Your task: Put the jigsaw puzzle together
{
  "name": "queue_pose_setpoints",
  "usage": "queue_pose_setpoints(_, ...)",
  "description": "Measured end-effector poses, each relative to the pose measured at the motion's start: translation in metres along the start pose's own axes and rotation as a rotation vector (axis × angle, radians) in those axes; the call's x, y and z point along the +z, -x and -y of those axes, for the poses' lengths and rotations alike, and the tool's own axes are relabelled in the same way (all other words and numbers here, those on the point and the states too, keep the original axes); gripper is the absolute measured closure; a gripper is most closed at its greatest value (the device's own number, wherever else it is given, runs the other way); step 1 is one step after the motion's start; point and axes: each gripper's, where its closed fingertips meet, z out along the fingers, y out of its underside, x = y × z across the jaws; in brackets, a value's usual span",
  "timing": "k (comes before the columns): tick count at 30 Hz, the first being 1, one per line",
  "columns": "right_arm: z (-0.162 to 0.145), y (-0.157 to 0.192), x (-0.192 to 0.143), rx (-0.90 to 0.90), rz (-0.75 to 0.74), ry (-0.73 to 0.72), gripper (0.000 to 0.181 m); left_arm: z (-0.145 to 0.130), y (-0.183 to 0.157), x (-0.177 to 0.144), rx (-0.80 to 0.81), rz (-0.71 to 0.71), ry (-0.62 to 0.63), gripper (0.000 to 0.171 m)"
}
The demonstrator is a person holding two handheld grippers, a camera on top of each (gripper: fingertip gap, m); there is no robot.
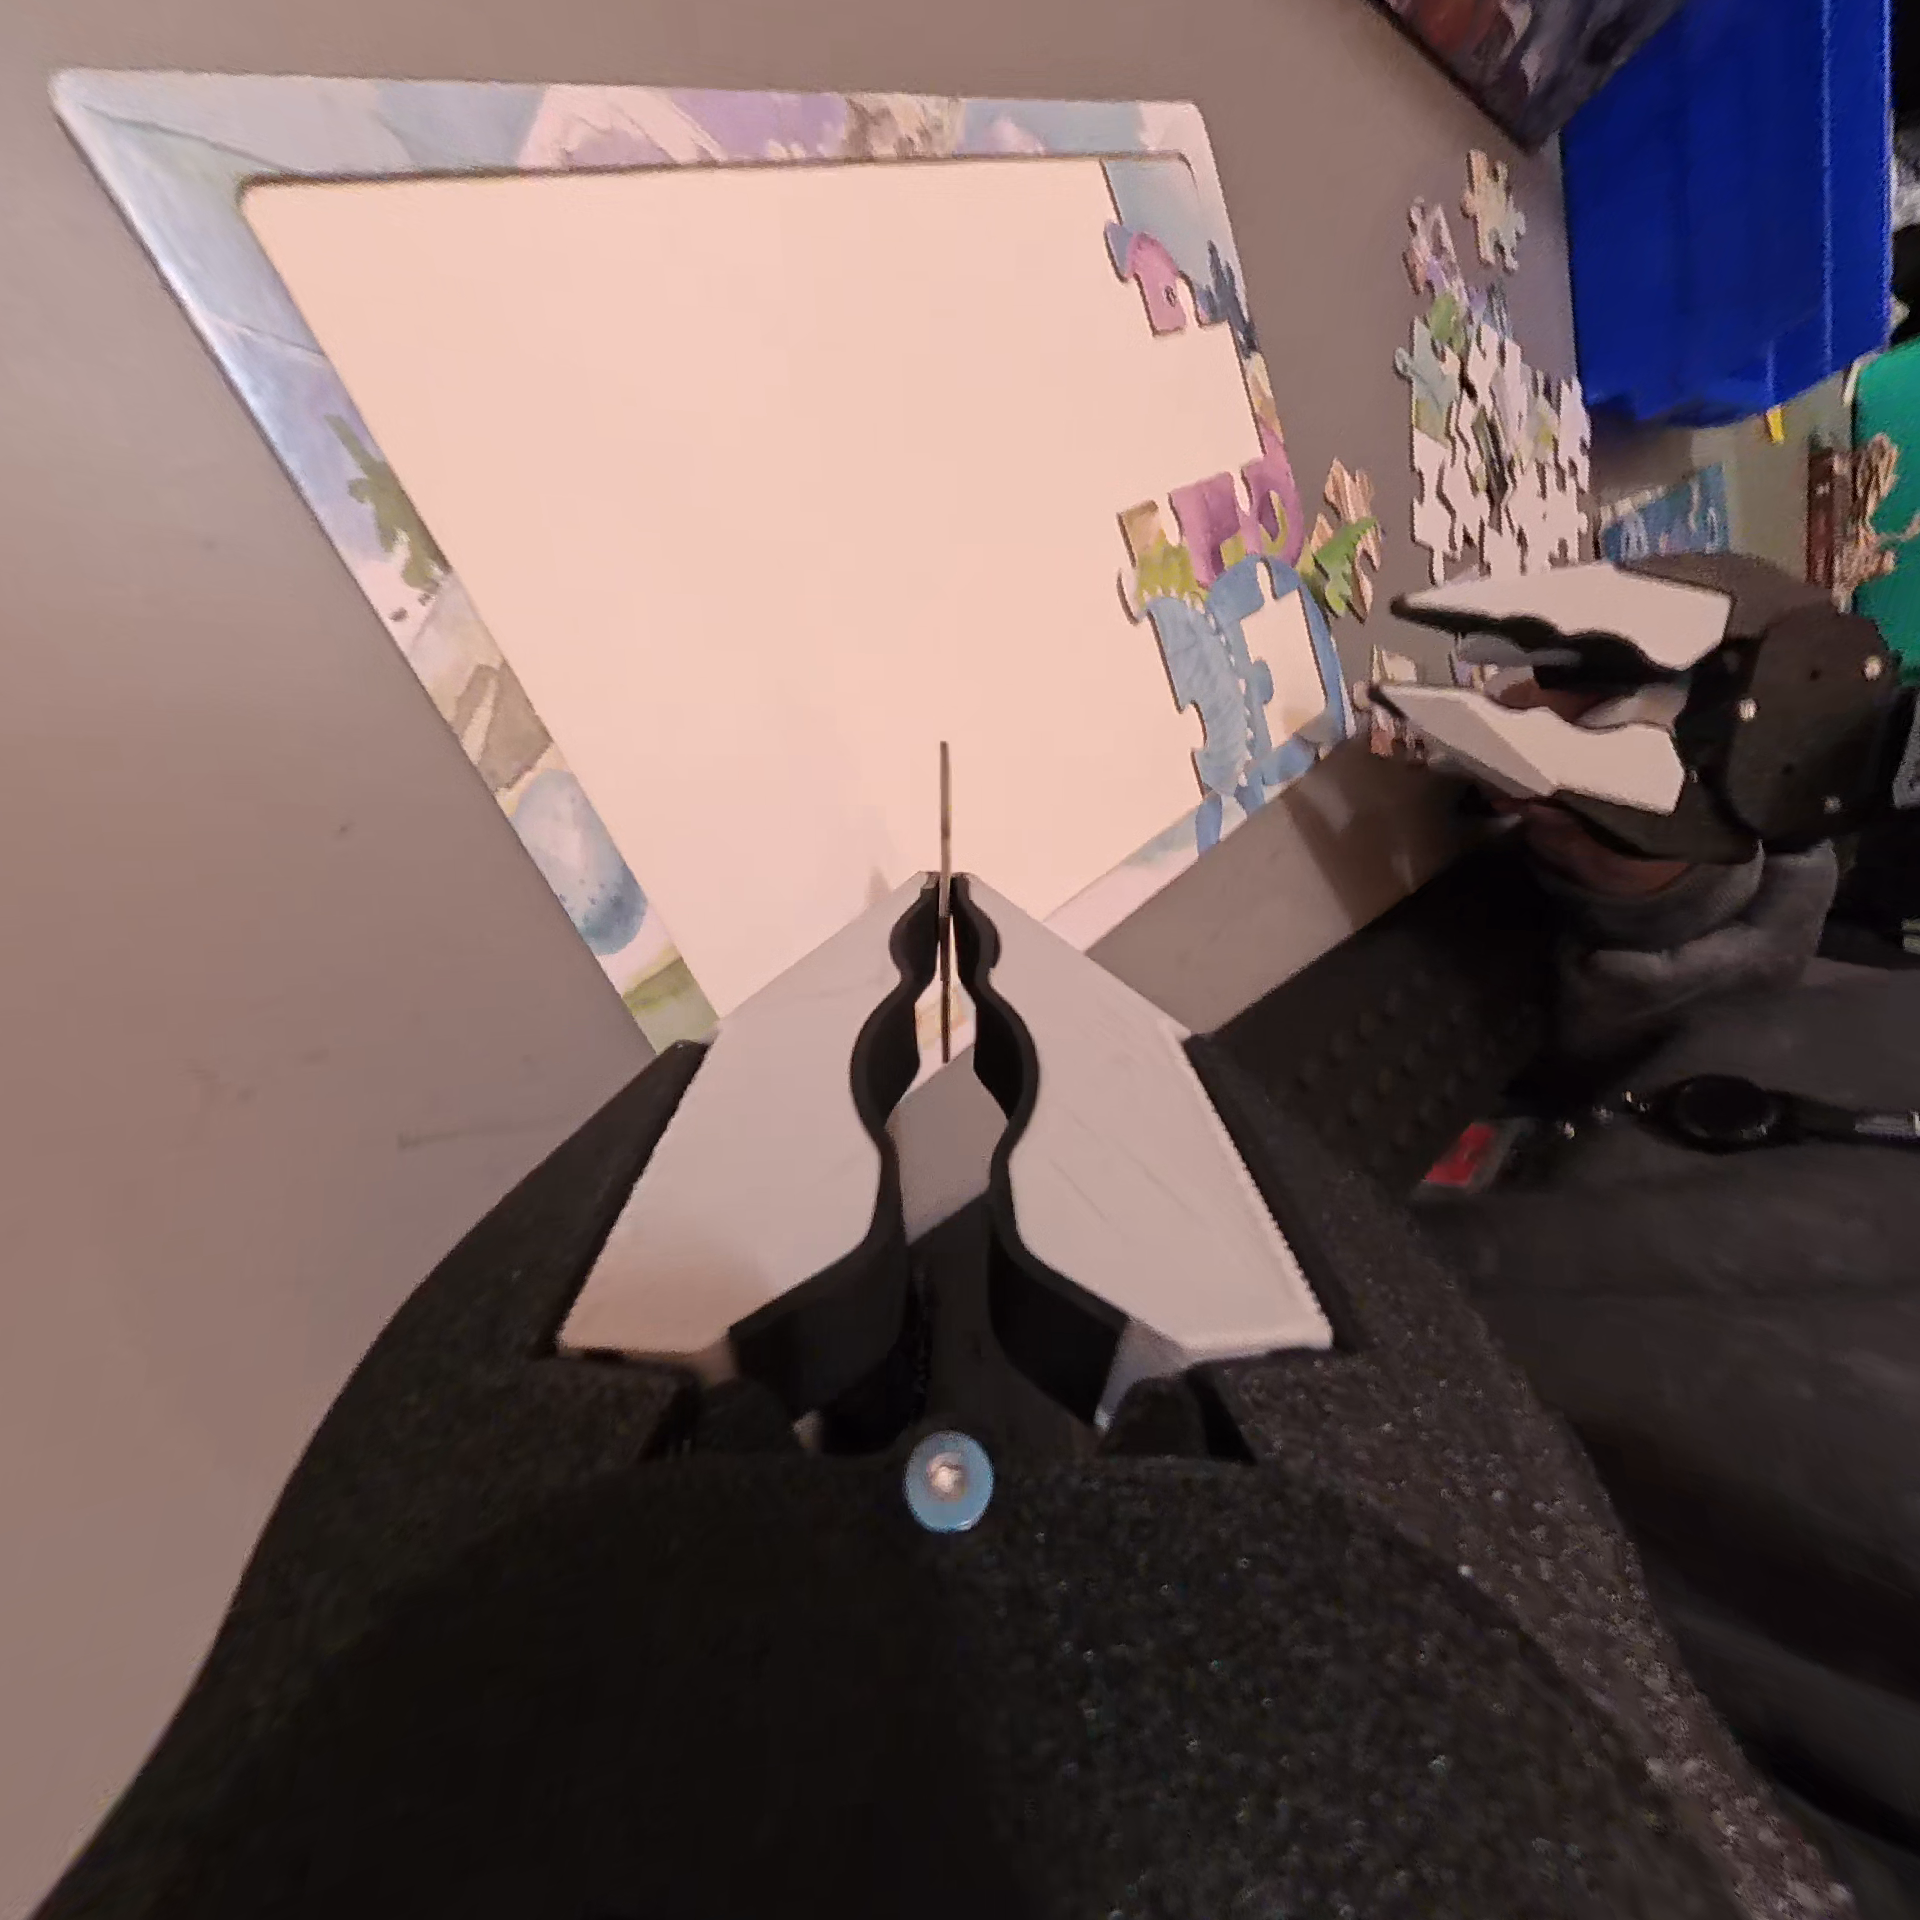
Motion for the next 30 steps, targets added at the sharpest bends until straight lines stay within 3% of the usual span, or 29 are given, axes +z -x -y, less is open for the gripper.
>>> queue_pose_setpoints(4, 0.001, -0.002, 0.0, 0.013, -0.005, -0.005, 0.16, 0.013, -0.009, 0.005, -0.007, -0.02, -0.083, 0.17)
queue_pose_setpoints(12, 0.003, -0.018, -0.006, 0.015, -0.093, -0.023, 0.16, 0.017, -0.012, 0.007, -0.033, -0.023, -0.137, 0.17)
queue_pose_setpoints(17, 0.003, -0.088, -0.035, 0.148, -0.405, -0.087, 0.158, 0.009, -0.018, 0.009, -0.018, -0.031, -0.137, 0.17)
queue_pose_setpoints(22, -0.009, -0.137, -0.068, 0.325, -0.597, -0.163, 0.139, 0.014, -0.017, 0.009, -0.034, -0.041, -0.173, 0.17)
queue_pose_setpoints(25, -0.01, -0.135, -0.067, 0.387, -0.552, -0.184, 0.139, 0.031, 0.002, 0.005, -0.152, 0.009, -0.226, 0.17)
queue_pose_setpoints(30, -0.001, -0.12, -0.059, 0.326, -0.504, -0.185, 0.14, 0.056, 0.012, 0.015, -0.142, 0.022, -0.192, 0.17)
